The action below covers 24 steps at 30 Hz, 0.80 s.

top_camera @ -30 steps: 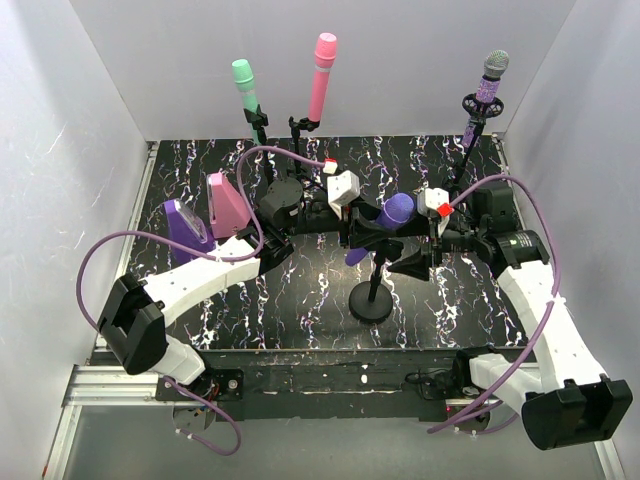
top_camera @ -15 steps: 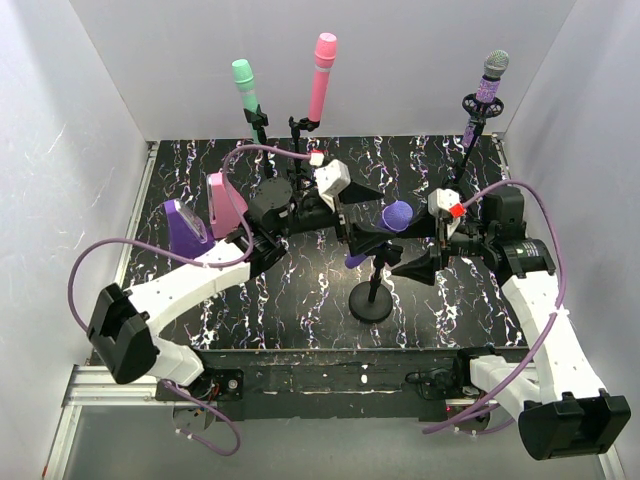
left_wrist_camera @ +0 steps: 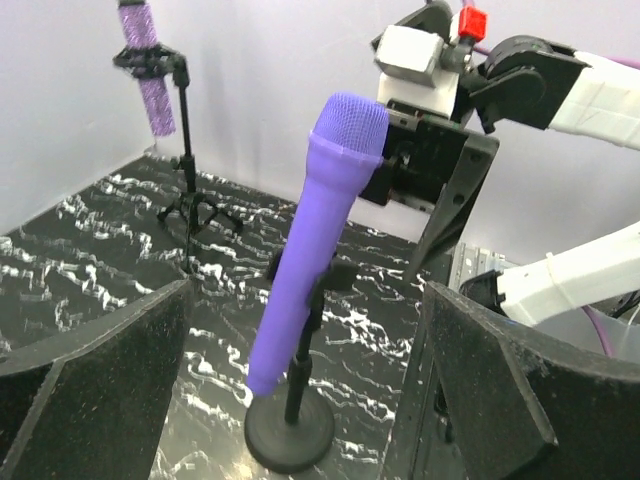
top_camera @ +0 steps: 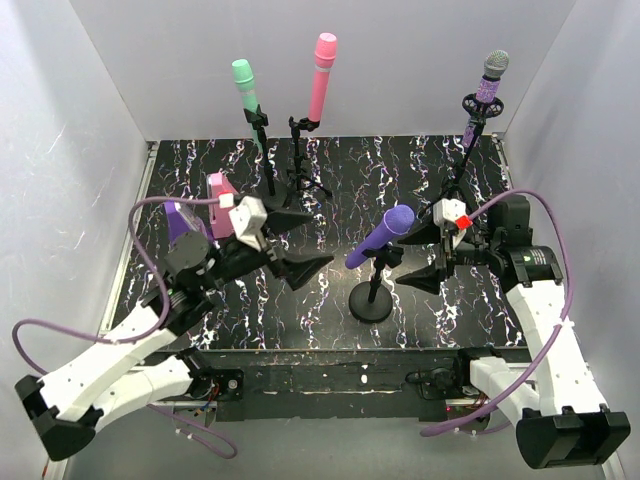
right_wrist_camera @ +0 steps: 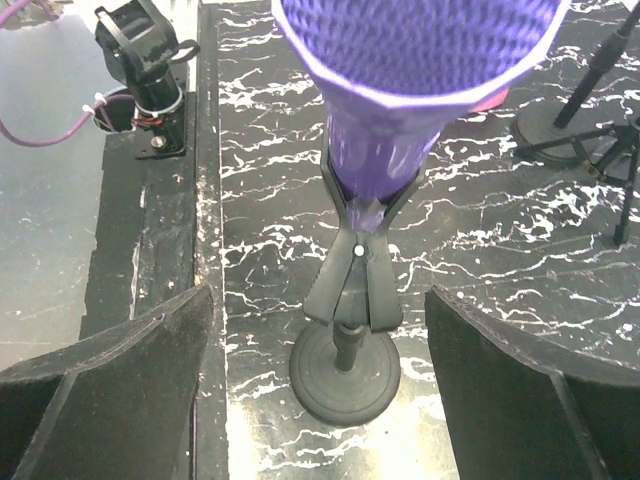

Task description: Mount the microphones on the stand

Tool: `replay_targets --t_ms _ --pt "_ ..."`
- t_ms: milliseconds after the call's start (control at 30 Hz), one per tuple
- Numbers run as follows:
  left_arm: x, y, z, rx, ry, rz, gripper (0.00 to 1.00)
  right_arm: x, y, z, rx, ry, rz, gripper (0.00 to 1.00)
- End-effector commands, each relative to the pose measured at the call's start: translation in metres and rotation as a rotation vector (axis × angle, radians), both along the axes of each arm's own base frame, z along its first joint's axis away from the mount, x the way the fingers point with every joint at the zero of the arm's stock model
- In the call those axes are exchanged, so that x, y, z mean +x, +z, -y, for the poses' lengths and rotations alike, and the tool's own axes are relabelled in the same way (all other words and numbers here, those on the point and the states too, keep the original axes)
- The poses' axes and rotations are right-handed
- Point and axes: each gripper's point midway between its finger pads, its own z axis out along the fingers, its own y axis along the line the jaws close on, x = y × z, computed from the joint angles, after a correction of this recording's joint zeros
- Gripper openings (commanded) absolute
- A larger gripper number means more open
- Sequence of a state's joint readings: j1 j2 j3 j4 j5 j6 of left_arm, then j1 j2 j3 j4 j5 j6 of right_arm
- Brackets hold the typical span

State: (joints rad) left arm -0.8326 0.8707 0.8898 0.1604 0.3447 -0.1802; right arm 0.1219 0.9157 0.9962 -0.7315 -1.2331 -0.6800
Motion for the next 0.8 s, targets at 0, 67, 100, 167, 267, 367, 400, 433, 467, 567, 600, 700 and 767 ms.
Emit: replay_targets --t_ms 0,67,100,167,267,367,400,433,467,567,600,700,767 --pt "-0.004 -0.051 -0.030 0.075 0.104 -0.161 0.98 0.002 -0.005 0.006 0.008 -0.039 0.003 0.93" --pt "-0.012 -0.063 -0.041 0.061 0.120 -0.199 0.98 0.007 -0.016 0.008 0.005 -0.056 0.002 0.94" --pt "-0.015 -0.064 -0.047 0.044 0.129 -0.207 0.98 0.010 -0.024 0.009 0.002 -0.061 0.007 0.93" --pt "-0.018 -0.072 -0.056 0.024 0.151 -0.222 0.98 0.014 -0.033 0.008 0.008 -0.056 0.022 0.93" --pt "-0.021 -0.078 -0.068 -0.007 0.187 -0.237 0.98 0.017 -0.039 0.005 0.027 -0.030 0.029 0.92" --pt "-0.021 -0.089 -0.074 -0.012 0.211 -0.273 0.98 0.020 -0.042 0.002 0.053 0.002 0.034 0.91" --pt "-0.021 -0.092 -0.075 -0.015 0.217 -0.287 0.98 0.021 -0.043 0.001 0.060 0.011 0.028 0.91" --pt "-0.021 -0.096 -0.076 -0.018 0.222 -0.302 0.98 0.023 -0.045 -0.001 0.061 0.017 0.022 0.90" --pt "-0.022 -0.098 -0.077 -0.020 0.224 -0.311 0.98 0.025 -0.047 -0.003 0.063 0.021 0.022 0.90" --pt "-0.023 -0.103 -0.078 -0.031 0.228 -0.336 0.98 0.030 -0.053 -0.010 0.071 0.026 -0.006 0.88" --pt "-0.022 -0.103 -0.079 -0.032 0.231 -0.337 0.98 0.031 -0.053 -0.012 0.078 0.030 -0.020 0.88" --pt "-0.022 -0.101 -0.080 -0.037 0.238 -0.341 0.98 0.030 -0.053 -0.017 0.100 0.048 -0.042 0.86" --pt "-0.020 -0.101 -0.079 -0.035 0.241 -0.342 0.98 0.030 -0.053 -0.020 0.111 0.054 -0.049 0.85"
